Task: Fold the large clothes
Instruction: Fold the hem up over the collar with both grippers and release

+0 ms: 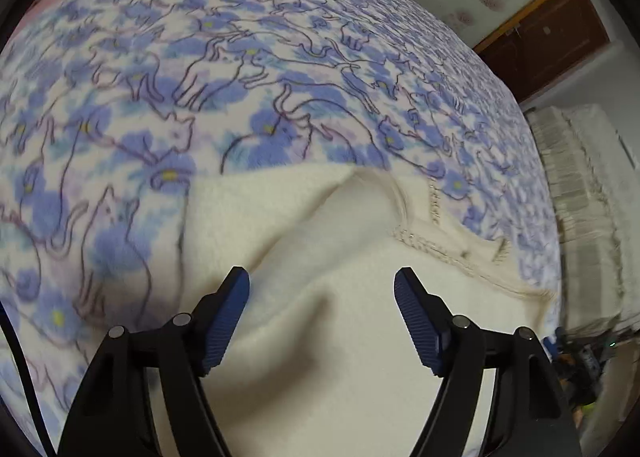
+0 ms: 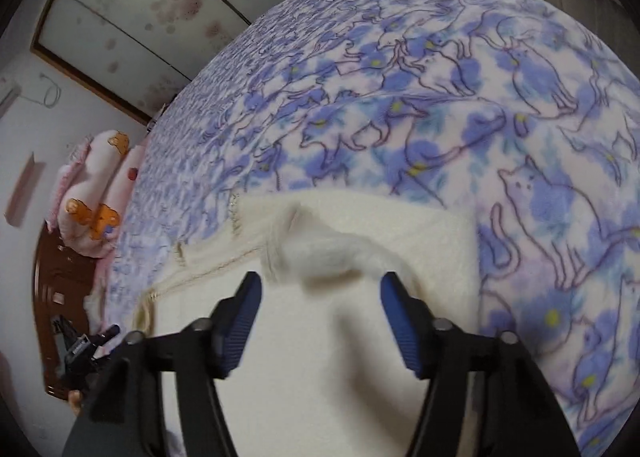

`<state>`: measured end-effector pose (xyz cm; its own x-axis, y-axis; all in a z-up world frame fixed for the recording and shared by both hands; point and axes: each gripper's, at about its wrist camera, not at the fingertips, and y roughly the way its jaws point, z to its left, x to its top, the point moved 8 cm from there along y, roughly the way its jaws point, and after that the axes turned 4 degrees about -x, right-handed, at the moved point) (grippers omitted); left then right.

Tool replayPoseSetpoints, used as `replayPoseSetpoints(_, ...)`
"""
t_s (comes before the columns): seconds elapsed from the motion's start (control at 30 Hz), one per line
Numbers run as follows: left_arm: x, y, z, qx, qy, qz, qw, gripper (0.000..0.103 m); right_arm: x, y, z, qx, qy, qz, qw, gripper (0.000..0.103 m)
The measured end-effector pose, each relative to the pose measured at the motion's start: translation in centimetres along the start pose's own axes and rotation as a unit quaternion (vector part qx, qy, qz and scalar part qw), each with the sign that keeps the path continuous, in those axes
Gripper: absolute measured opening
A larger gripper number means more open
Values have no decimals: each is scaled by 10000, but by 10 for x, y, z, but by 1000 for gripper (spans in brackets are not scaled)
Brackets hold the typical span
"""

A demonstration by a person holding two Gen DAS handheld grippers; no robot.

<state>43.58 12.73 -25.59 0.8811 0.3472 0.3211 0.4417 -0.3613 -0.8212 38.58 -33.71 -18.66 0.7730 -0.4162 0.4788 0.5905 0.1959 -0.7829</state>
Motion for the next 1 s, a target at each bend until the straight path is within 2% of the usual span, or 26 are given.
replayPoseSetpoints(0.23, 15, 27, 15, 809, 935, -67, 9923, 76, 5, 18, -10, -606, -808, -78, 9949, 64)
replayPoseSetpoints(0.3, 19, 32, 18, 780, 1013, -101, 9917, 75, 8, 25, -12, -811, -991, -138, 9917, 64)
replayPoseSetpoints(0.43, 26, 41, 10, 622, 1272, -257, 9896, 75, 14, 43, -12, -956, -1194, -117, 9882, 64)
replayPoseSetpoints(0.5, 27, 47, 2, 701, 1470, -267, 9863, 68, 15, 54, -12, -1058, -1264, -55, 9863, 64)
replayPoseSetpoints(0.57, 28, 53, -3, 907, 1627, -275, 9821, 39, 14, 63, -8, -1047, -1349, -32, 9853, 63)
replayPoseSetpoints(0.6, 30, 55, -3, 983, 1640, -314, 9811, 30, 13, 65, -6, -975, -1385, -74, 9855, 53)
replayPoseSetpoints(0.63, 31, 54, -4, 1058, 1625, -376, 9803, 17, 12, 65, -4, -963, -1405, -110, 9853, 29)
replayPoseSetpoints(0.67, 32, 53, -4, 1097, 1591, -410, 9803, 15, 11, 65, -3, -1085, -1445, -152, 9834, 17)
replayPoseSetpoints(0.7, 32, 50, -6, 1110, 1563, -480, 9803, 12, 11, 62, -2, -1149, -1499, -225, 9817, 10)
replayPoseSetpoints(0.77, 36, 39, -10, 1082, 1523, -636, 9803, 8, 14, 46, 2, -1230, -1474, -554, 9798, 8)
replayPoseSetpoints(0.87, 50, 17, -15, 770, 1262, -926, 9847, 7, 31, 15, 1, -985, -1057, -1053, 9839, 7)
replayPoseSetpoints(0.93, 60, 16, -14, 667, 1111, -975, 9868, 7, 39, 14, -5, -994, -881, -1104, 9850, 7)
replayPoseSetpoints(1.0, 65, 27, -12, 770, 1098, -888, 9870, 7, 40, 30, -13, -1131, -779, -962, 9858, 7)
